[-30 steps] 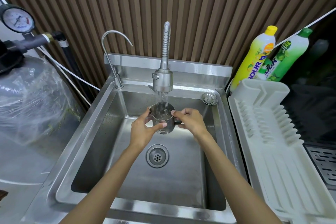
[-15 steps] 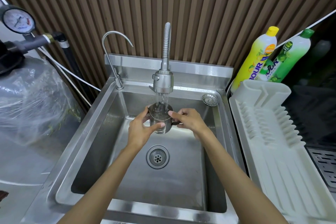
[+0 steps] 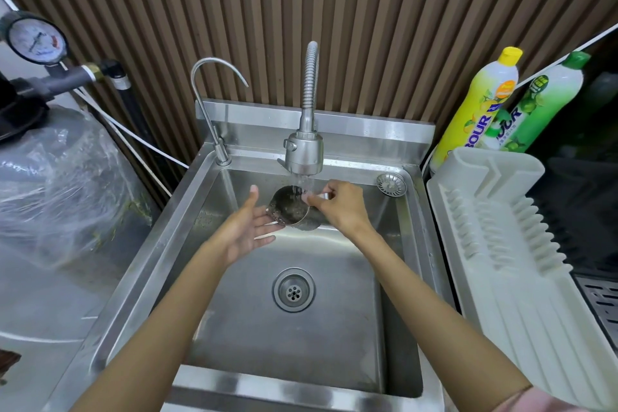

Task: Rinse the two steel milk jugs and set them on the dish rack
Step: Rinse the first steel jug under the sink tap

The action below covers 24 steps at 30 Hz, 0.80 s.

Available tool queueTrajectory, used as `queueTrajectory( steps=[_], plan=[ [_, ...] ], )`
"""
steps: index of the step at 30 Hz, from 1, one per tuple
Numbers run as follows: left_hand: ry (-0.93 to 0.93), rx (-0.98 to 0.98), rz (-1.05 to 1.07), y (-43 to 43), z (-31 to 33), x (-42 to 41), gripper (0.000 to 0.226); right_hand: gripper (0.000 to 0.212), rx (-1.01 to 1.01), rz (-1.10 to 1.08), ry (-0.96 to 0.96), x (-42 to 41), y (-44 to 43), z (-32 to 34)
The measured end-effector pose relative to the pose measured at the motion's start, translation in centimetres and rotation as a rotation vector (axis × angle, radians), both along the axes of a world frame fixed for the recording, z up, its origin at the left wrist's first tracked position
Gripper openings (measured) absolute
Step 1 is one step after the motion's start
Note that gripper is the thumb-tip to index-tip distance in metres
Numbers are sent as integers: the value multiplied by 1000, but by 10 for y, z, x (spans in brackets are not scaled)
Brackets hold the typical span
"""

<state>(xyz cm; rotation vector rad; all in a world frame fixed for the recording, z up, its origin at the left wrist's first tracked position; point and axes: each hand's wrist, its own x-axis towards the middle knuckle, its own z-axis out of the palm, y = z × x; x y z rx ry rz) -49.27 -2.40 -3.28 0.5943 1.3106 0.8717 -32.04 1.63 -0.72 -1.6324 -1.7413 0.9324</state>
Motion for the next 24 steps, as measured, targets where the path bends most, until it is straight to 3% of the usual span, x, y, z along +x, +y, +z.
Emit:
queueTrajectory(
  steps=[6,10,14,18,21,24],
  plan=[
    [99,-103,-108,12,-8,-5,66,24,176,301,-122,0,-10,0],
    [153,-66,-193,15,-6,7,44,24,346,529,-328,2,-11,1],
    [32,-10,-135,21,-8,17,27,35,435,605,-410,13,-10,1],
    [2,22,-130,23,-11,23,24,21,401,598,-434,21,-6,-4],
    [21,56,-151,19,-16,28,24,20,337,589,-348,27,-5,-12],
    [-60,101,-105,13,-18,32,21,27,137,489,-22,27,-9,-8]
  ],
)
